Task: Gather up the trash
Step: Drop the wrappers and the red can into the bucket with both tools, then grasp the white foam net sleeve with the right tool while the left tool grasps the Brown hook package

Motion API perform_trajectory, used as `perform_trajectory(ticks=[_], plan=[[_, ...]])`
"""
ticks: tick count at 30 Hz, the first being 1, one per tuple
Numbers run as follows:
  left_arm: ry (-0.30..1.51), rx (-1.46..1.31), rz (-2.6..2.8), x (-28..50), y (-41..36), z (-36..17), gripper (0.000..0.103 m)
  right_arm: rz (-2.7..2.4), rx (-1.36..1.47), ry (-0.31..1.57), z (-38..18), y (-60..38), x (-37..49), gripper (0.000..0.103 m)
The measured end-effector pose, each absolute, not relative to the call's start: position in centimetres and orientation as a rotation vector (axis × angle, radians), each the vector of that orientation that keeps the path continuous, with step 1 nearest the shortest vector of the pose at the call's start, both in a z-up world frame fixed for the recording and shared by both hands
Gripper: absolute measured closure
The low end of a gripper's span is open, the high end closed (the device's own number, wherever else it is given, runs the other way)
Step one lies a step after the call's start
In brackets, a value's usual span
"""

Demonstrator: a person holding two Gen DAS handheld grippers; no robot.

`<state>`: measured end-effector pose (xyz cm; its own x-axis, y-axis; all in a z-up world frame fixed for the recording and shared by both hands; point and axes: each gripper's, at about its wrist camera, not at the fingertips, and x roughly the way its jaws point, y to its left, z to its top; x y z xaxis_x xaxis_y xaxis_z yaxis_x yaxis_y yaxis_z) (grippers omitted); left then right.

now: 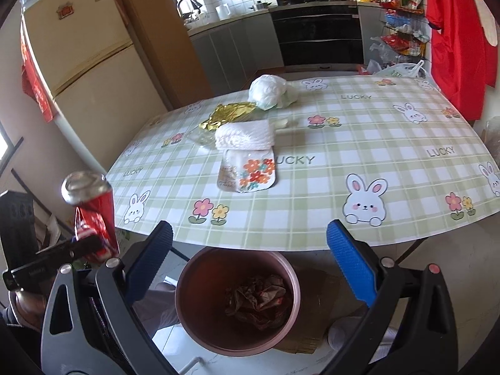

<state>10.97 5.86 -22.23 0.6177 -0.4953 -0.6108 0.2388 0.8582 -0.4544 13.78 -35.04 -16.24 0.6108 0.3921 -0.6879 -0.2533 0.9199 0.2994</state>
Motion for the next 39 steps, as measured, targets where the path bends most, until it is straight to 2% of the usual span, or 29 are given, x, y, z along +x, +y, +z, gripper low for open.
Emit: perform_trajectory(ticks=[5,6,7,8,10,23,39], plan=[[0.838,-0.320,-0.488,11.4,4.0,-22.8,0.047,0.347,0.201,0.827,-16.2,-36.4,13.9,0.006],[0.841,-0.313,-0.504,11.4,3.6,-22.7,0.043,0.343,0.205,0.826,-16.2,-36.6,13.9,0.006],[0.835,-0.310,-0.513,11.3,3.4,-22.5,0.031,0.340,0.208,0.827,-16.2,-36.6,13.9,0.006],[0.823,-0.312,-0.515,11.2,3.4,-22.3,0.024,0.339,0.211,0.827,-16.2,-36.7,13.9,0.006],[0.803,-0.321,-0.514,11.1,3.7,-21.8,0.021,0.341,0.211,0.830,-16.3,-36.7,13.9,0.006],[0.743,-0.317,-0.317,11.6,8.2,-20.6,0.011,0.338,0.207,0.843,-16.8,-36.7,14.2,0.006],[0.735,-0.263,-0.224,15.3,10.6,-19.9,0.010,0.331,0.165,0.871,-18.2,-36.7,17.0,0.006]])
